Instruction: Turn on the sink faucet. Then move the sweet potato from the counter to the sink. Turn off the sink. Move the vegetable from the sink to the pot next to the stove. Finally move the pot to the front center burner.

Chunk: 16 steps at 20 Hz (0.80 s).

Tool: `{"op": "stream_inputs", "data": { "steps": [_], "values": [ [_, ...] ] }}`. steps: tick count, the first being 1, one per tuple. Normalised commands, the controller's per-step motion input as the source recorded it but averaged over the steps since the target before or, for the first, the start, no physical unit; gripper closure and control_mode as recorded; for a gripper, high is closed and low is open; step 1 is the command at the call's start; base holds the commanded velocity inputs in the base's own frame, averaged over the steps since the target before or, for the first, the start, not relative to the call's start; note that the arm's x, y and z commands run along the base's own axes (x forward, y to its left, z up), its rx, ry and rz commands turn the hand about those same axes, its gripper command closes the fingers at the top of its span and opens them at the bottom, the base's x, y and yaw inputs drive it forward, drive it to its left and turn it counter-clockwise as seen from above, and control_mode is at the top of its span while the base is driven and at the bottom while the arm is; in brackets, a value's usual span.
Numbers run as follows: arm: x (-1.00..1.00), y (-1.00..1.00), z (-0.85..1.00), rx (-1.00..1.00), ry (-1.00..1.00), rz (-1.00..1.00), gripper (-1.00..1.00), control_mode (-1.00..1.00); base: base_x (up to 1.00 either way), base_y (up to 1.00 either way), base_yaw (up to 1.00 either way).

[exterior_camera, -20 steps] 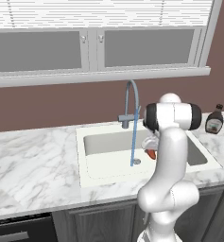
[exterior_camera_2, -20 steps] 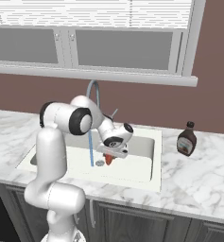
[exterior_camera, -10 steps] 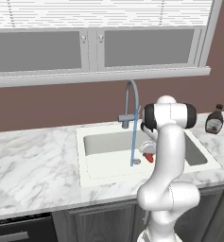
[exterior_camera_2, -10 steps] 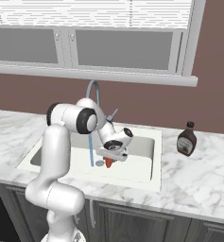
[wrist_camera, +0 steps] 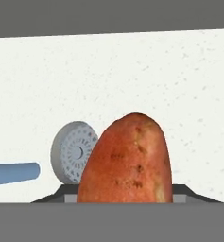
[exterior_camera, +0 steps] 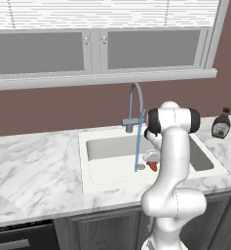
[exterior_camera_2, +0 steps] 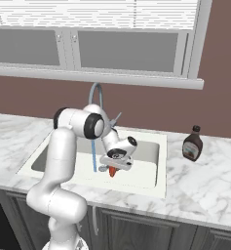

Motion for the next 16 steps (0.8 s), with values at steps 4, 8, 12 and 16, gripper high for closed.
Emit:
{"op": "stream_inputs", "data": {
  "steps": [4, 8, 12, 16],
  "values": [
    [0.12, 0.03, -0.33, 0.0, 0.02, 0.0, 1.0, -1.0, 0.0, 0.0, 0.0],
    [0.14, 0.09, -0.35, 0.0, 0.02, 0.0, -1.0, -1.0, 0.0, 0.0, 0.0],
    [0.0, 0.0, -0.02, 0.0, 0.0, 0.0, -1.0, -1.0, 0.0, 0.0, 0.0],
    [-0.2, 0.09, 0.26, 0.0, -0.04, 0.0, -1.0, -1.0, 0.0, 0.0, 0.0]
  ]
}}
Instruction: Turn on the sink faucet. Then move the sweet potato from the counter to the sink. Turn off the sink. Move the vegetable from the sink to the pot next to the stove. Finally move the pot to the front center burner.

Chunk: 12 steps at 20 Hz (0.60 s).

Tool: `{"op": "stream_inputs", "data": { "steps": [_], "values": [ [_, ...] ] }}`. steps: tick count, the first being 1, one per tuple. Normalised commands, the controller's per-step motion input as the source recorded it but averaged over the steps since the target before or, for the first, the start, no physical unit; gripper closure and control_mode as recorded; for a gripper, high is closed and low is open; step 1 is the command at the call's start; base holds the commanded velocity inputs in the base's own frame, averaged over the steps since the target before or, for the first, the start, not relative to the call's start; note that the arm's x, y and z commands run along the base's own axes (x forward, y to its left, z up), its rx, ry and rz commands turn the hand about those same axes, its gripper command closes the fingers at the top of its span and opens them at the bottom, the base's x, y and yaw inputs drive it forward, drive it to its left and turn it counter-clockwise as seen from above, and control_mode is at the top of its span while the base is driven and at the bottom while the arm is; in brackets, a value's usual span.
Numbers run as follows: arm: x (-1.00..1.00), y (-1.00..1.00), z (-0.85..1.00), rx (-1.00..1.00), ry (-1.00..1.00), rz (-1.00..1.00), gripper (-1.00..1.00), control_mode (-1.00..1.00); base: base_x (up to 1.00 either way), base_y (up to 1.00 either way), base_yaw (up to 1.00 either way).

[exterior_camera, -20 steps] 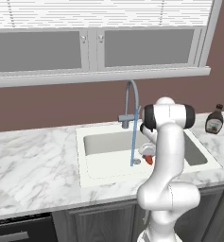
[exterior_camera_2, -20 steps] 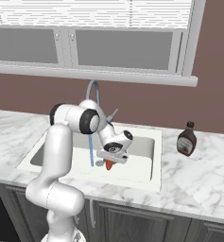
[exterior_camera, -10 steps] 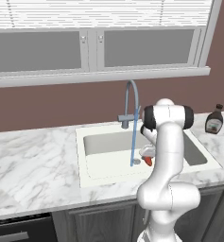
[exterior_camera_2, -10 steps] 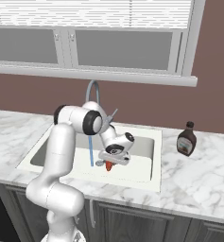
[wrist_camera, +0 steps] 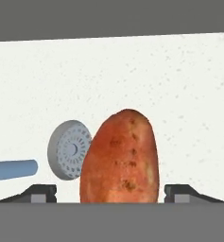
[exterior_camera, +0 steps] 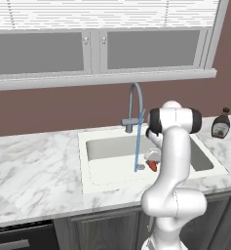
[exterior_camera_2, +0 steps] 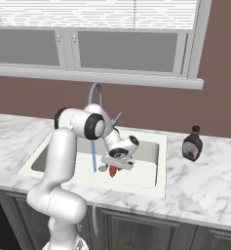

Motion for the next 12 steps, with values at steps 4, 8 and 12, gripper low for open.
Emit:
{"op": "stream_inputs", "data": {
  "steps": [4, 8, 12],
  "values": [
    [-0.32, 0.07, 0.46, 0.0, -0.04, 0.0, -1.0, -1.0, 0.0, 0.0, 0.0],
    [-0.32, 0.1, 0.55, -0.01, -0.06, 0.0, -1.0, -1.0, 0.0, 0.0, 0.0],
    [-0.2, 0.05, 0.42, -0.01, -0.08, 0.0, -1.0, -1.0, 0.0, 0.0, 0.0]
  ]
}}
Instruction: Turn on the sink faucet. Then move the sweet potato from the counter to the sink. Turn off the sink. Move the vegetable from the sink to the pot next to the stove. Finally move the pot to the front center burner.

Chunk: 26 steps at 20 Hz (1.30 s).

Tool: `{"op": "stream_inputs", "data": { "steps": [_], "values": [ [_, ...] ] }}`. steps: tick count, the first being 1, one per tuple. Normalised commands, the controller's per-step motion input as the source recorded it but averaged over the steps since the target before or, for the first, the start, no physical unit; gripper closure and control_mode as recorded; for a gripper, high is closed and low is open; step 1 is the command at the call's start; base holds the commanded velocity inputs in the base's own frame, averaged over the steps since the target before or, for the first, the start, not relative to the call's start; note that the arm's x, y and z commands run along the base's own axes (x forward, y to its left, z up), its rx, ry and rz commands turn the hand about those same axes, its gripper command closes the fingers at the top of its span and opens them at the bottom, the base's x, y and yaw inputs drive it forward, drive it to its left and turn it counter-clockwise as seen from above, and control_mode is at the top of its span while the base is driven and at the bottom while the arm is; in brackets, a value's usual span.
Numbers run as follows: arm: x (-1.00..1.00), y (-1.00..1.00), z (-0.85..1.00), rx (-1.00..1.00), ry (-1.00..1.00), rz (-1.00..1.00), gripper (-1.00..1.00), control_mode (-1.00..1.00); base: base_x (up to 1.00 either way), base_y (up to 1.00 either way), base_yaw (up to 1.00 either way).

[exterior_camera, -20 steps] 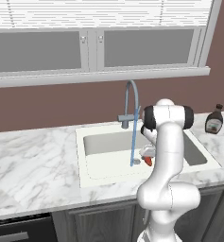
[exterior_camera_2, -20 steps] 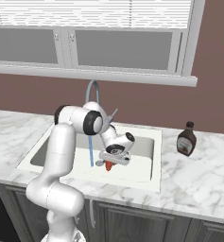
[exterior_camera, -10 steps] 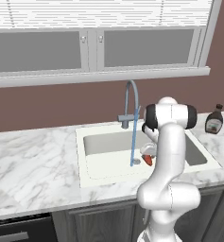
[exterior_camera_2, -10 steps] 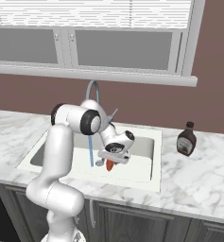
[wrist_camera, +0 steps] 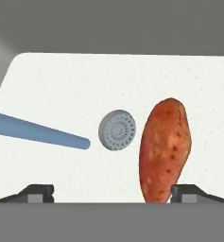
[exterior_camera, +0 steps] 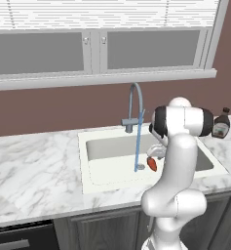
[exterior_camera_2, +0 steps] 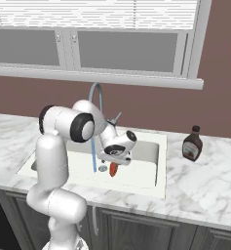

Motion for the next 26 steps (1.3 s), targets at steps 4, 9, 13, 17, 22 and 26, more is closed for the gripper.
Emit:
{"op": "stream_inputs", "data": {
  "steps": [4, 9, 13, 17, 22, 26],
  "values": [
    [-0.07, 0.02, 0.29, 0.0, -0.06, 0.0, -1.0, -1.0, 0.0, 0.0, 0.0],
    [-0.13, 0.0, 0.23, 0.0, -0.11, 0.0, -1.0, -1.0, 0.0, 0.0, 0.0],
    [-0.01, 0.0, 0.39, 0.0, -0.06, 0.0, -1.0, -1.0, 0.0, 0.0, 0.0],
    [0.0, 0.0, 0.6, -0.01, 0.0, 0.0, -1.0, -1.0, 0.0, 0.0, 0.0],
    [-0.06, -0.13, 0.66, 0.0, 0.0, 0.0, -1.0, -1.0, 0.0, 0.0, 0.0],
    [-0.03, -0.35, 0.74, 0.0, 0.0, 0.0, -1.0, -1.0, 0.0, 0.0, 0.0]
  ]
}}
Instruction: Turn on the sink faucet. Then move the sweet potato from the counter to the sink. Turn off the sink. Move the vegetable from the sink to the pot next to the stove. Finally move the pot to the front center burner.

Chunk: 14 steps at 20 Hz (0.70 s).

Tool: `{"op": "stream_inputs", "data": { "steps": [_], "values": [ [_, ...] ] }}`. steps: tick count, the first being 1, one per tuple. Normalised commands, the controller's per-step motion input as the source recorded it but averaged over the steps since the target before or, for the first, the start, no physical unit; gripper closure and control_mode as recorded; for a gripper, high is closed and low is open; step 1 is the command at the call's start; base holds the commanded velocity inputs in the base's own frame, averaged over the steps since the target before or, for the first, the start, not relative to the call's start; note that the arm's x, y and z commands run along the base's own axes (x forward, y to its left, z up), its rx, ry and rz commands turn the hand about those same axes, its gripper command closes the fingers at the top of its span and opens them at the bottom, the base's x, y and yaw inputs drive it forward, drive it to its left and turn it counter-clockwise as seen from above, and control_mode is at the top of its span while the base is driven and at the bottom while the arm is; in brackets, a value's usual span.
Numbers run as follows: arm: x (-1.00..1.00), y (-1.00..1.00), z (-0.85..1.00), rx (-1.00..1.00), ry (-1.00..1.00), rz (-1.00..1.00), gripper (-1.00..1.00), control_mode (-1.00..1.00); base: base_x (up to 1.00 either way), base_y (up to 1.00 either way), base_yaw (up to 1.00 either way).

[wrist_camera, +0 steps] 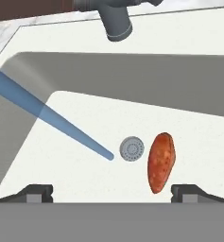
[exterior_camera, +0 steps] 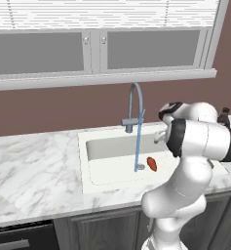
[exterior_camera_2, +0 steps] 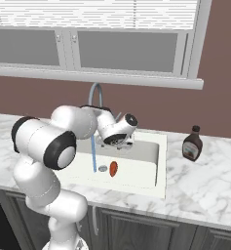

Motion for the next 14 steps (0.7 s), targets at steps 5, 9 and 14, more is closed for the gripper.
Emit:
{"op": "stream_inputs", "data": {
  "steps": [5, 9, 14],
  "values": [
    [-0.14, -0.19, 0.62, 0.0, -0.03, 0.02, -1.0, -1.0, 0.0, 0.0, 0.0],
    [-0.09, -0.08, 0.45, 0.01, -0.05, 0.08, -1.0, -1.0, 0.0, 0.0, 0.0],
    [-0.08, -0.04, 0.16, 0.0, -0.11, 0.1, -1.0, -1.0, 0.0, 0.0, 0.0]
  ]
}}
